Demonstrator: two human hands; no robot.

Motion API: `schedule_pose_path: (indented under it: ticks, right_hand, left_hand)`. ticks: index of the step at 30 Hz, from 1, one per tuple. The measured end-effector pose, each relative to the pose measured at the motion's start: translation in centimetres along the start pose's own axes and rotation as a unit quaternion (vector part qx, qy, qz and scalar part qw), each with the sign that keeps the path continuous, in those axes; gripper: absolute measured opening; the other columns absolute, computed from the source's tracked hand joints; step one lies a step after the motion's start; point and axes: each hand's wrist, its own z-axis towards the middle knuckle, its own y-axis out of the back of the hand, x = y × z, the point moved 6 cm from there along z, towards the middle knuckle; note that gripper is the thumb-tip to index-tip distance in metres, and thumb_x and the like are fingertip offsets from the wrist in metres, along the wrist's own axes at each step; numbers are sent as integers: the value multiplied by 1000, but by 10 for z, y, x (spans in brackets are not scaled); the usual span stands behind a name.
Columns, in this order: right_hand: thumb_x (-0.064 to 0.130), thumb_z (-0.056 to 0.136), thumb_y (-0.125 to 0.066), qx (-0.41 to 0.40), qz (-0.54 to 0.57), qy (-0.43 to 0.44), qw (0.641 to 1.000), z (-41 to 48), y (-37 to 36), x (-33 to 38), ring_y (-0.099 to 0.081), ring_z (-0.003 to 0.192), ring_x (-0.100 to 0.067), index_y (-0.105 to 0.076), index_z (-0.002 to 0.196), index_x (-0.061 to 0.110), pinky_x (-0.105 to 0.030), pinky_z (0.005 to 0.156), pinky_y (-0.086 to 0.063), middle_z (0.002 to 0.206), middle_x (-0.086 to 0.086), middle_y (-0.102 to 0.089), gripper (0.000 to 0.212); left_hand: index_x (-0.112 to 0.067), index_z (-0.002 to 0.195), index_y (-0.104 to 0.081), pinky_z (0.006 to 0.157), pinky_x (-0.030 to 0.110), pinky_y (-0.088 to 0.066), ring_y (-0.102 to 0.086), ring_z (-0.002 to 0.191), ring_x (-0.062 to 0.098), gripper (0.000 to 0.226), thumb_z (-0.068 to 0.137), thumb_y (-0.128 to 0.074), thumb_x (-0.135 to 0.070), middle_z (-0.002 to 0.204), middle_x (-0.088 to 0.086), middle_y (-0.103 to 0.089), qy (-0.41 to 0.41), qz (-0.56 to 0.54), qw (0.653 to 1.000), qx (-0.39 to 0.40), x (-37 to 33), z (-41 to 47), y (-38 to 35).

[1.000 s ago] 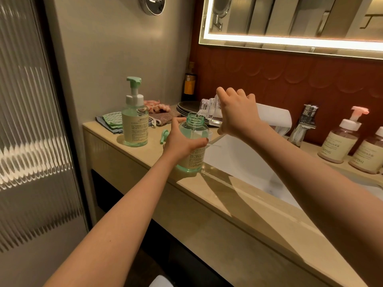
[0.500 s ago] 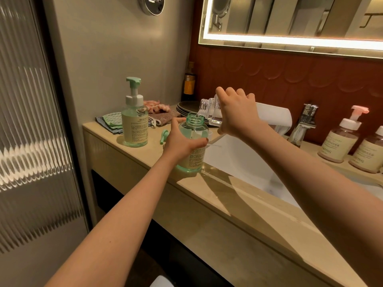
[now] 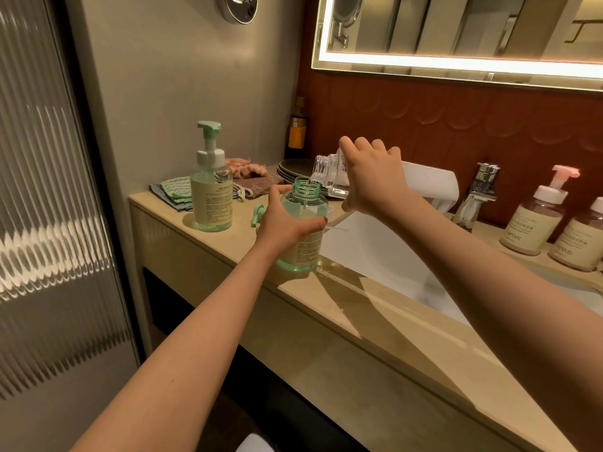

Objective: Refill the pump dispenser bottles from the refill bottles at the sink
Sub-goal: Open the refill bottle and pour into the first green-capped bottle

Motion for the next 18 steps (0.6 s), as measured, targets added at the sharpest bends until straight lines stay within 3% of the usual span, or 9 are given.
schedule_pose_path:
  ticks: [6, 18]
  right_hand:
    - [23, 68, -81, 2, -2, 2, 1000, 0, 1, 1, -42, 114, -29, -30, 135, 13, -42, 94, -35, 126, -10, -46, 85]
    - [24, 69, -81, 7, 5, 1, 1000, 0, 0, 1, -41, 117, -29, -28, 138, 14, -43, 98, -34, 129, -10, -45, 87]
  left_hand:
    - [-25, 121, -31, 92, 40, -44, -48, 113, 25, 73, 67, -80, -24, 125, 6, -49, 6, -1, 1000, 0, 2, 1, 0]
    - [-23, 123, -31, 87, 34, -41, -47, 112, 22, 73, 68, -80, -24, 118, 1, -47, 1, -3, 1000, -1, 1, 1, 0]
